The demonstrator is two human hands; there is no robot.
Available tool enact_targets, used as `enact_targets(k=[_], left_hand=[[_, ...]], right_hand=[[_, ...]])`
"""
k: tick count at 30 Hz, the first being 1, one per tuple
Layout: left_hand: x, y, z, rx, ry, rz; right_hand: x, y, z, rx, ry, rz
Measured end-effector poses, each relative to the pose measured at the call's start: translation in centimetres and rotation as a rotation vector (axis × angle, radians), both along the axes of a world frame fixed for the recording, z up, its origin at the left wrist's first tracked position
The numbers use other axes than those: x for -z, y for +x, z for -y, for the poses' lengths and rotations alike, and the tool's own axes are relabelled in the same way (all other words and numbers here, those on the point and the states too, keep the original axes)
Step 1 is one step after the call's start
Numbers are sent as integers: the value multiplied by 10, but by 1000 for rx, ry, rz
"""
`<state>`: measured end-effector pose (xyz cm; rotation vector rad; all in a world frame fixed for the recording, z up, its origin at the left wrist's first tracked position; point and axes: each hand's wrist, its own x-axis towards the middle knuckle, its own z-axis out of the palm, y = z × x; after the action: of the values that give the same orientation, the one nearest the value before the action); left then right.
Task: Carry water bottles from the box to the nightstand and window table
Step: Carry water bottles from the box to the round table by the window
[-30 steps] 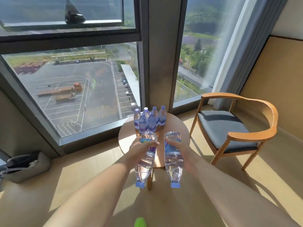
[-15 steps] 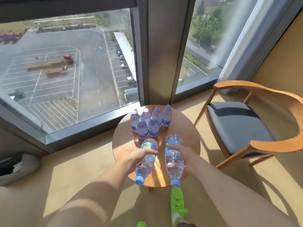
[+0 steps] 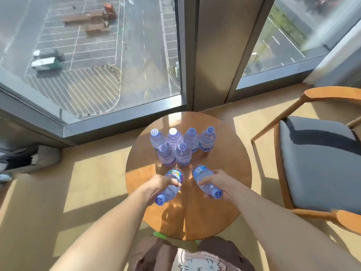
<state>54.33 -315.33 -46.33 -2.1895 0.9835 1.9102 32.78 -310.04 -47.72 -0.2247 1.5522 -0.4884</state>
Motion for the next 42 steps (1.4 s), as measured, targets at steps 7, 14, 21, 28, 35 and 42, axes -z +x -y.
enact_targets(k=[7, 14, 21, 28, 35, 42], left_hand=[[21, -8, 20, 58, 13, 80], [28, -17, 37, 186, -24, 99], [26, -18, 42, 223, -81, 109], [17, -20, 54, 383, -319, 140], [8, -8, 55, 595, -513, 242], [-2, -8, 54, 787, -610, 251]], right_hand=[[13, -10, 38, -28, 37, -69], [14, -8, 68, 34, -1, -153], [15, 2, 94, 127, -81, -253], [18, 8, 103, 273, -75, -218], [14, 12, 101, 194, -126, -319], [5, 8, 97, -6, -233, -563]])
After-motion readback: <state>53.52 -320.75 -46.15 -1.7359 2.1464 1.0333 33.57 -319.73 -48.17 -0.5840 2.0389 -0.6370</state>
